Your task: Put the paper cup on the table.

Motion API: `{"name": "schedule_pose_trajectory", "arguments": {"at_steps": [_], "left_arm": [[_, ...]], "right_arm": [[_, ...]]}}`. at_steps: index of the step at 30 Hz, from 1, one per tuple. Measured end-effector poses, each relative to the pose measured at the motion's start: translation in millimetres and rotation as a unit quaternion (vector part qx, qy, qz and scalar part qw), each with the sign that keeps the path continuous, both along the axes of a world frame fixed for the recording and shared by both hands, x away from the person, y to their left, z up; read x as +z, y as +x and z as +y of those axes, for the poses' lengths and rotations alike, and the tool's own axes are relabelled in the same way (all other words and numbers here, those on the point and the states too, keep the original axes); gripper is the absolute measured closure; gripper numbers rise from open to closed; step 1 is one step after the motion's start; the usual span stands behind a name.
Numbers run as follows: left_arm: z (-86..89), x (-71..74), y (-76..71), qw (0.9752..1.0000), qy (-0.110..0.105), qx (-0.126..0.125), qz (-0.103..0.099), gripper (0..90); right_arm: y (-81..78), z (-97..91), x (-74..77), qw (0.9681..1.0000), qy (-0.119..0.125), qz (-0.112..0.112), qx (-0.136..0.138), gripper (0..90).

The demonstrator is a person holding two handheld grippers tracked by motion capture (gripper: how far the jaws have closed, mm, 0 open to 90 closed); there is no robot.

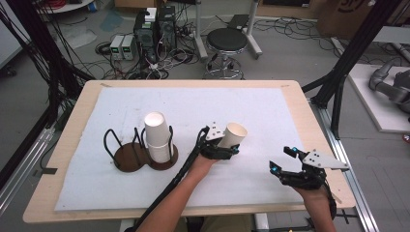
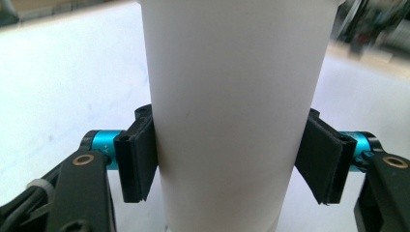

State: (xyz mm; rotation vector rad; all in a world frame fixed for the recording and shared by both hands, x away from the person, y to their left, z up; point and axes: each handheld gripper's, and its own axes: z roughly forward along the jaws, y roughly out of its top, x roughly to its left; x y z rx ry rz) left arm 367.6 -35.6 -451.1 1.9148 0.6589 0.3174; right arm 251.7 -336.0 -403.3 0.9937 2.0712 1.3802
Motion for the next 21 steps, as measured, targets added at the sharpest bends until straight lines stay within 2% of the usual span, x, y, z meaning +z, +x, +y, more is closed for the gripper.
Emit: {"name": "schedule_pose_trajectory", "arguments": {"at_steps": [1,3,9,13,21], "left_arm": [[-0.3,0.3,0.0,0.9999,0.013,0.001,0.003,31.5],[0.4,1.9,-1.5,0.9998,0.018,0.004,0.008,31.6],[7.9,4.6,-11.9,0.9984,0.056,-0.004,-0.005,31.7],[16.7,-0.4,-15.2,0.9988,0.048,-0.005,0.003,31.9],[17.3,-0.5,-16.2,0.9986,0.053,-0.006,0.003,30.5]], "right_arm": [[-0.1,-0.1,0.0,1.0,0.0,0.0,0.0,21.8],[-0.2,-0.5,0.0,1.0,-0.002,-0.001,-0.001,21.8],[-1.5,-0.7,0.4,1.0,0.0,0.001,-0.001,21.8],[-1.5,0.9,1.3,1.0,-0.002,-0.001,0.002,21.8],[-1.3,3.1,1.3,1.0,-0.002,0.0,0.004,21.8]]}}
